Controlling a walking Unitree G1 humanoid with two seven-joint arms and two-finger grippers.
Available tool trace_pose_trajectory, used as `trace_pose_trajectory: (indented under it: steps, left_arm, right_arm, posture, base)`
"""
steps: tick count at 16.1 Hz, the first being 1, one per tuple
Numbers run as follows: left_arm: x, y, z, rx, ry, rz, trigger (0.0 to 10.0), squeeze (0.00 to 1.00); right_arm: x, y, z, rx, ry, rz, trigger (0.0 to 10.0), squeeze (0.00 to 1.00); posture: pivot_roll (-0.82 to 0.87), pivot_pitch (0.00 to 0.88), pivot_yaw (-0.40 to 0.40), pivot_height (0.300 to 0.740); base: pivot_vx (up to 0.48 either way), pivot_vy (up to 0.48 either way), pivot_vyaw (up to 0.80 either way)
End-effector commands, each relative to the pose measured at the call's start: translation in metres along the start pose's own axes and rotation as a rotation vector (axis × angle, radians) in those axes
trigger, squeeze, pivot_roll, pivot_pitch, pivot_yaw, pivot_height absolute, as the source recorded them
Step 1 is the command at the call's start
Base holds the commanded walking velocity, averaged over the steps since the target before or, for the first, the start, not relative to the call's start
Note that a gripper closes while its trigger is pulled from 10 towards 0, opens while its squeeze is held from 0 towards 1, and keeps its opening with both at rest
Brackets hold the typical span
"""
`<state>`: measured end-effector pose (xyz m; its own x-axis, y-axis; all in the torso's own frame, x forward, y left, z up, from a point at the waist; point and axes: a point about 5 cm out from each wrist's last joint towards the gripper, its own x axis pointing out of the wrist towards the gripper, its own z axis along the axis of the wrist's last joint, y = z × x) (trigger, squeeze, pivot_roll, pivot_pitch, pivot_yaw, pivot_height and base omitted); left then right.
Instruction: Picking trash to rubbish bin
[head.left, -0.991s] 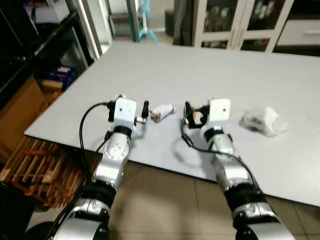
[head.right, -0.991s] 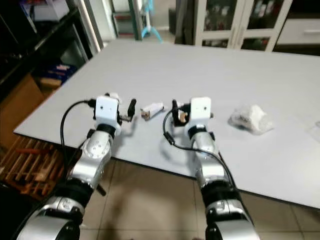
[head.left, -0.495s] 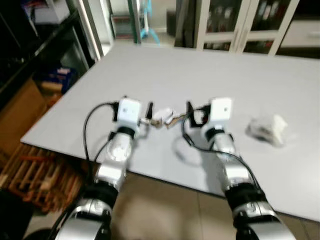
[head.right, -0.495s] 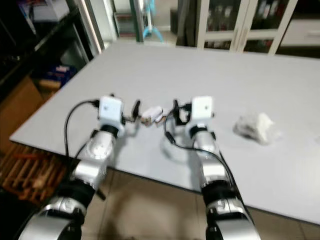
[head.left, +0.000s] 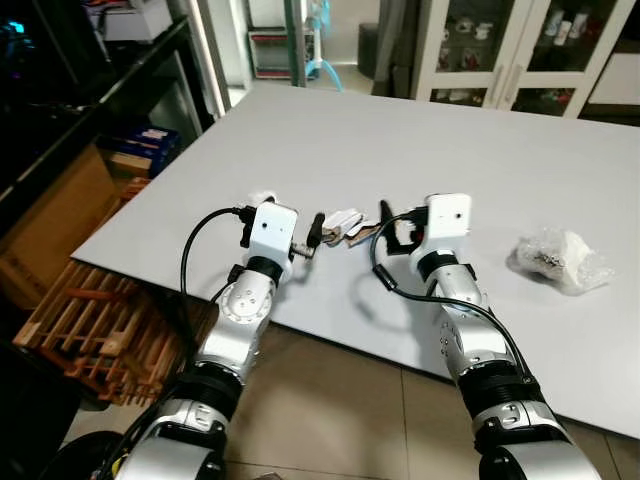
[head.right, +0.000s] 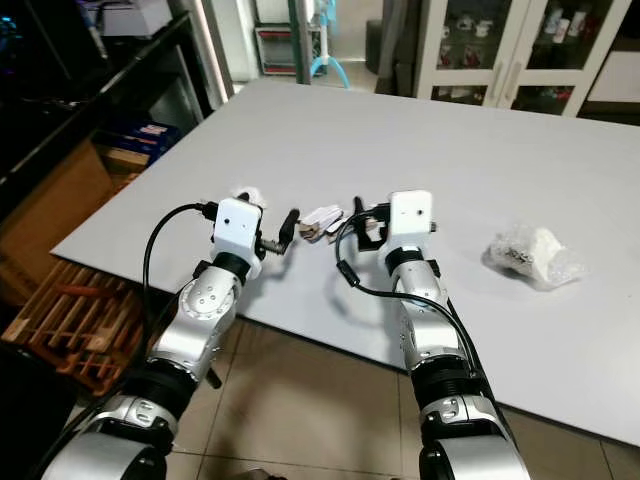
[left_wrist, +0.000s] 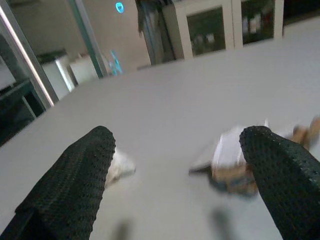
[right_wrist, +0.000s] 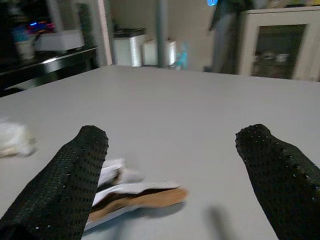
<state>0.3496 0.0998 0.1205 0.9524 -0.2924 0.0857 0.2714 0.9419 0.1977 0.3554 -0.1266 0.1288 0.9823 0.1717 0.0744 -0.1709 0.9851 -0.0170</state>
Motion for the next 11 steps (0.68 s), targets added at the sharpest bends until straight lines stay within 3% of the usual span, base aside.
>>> trace_pose_trajectory:
  steps: [1,6,9,11]
  left_arm:
    - [-0.003,0.002,-0.008,0.001,0.034,-0.020,10.0,0.00]
    - [0.002,0.008,-0.016,-0.028,0.086,-0.012,10.0,0.00]
    - [0.022,0.028,0.032,0.092,-0.082,-0.127,10.0,0.00]
    - [0.029,0.050,0.053,0.161,-0.112,-0.190,10.0,0.00]
  right_arm:
    - [-0.001,0.002,-0.002,-0.005,0.018,0.034,10.0,0.00]
    - [-0.008,0.017,-0.005,-0.018,0.031,0.157,10.0,0.00]
    - [-0.011,0.013,-0.004,-0.020,0.027,0.163,10.0,0.00]
    - [-0.011,0.012,-0.003,-0.016,0.029,0.172,10.0,0.00]
  posture:
    - [-0.05,0.068,0.070,0.740]
    - [-0.07,0.073,0.066,0.740]
    - [-0.07,0.073,0.061,0.740]
    - [-0.07,0.070,0.064,0.740]
  base:
    - [0.000,0.000,0.00]
    - [0.000,0.000,0.00]
    - [0.000,0.000,0.00]
    - [0.000,0.000,0.00]
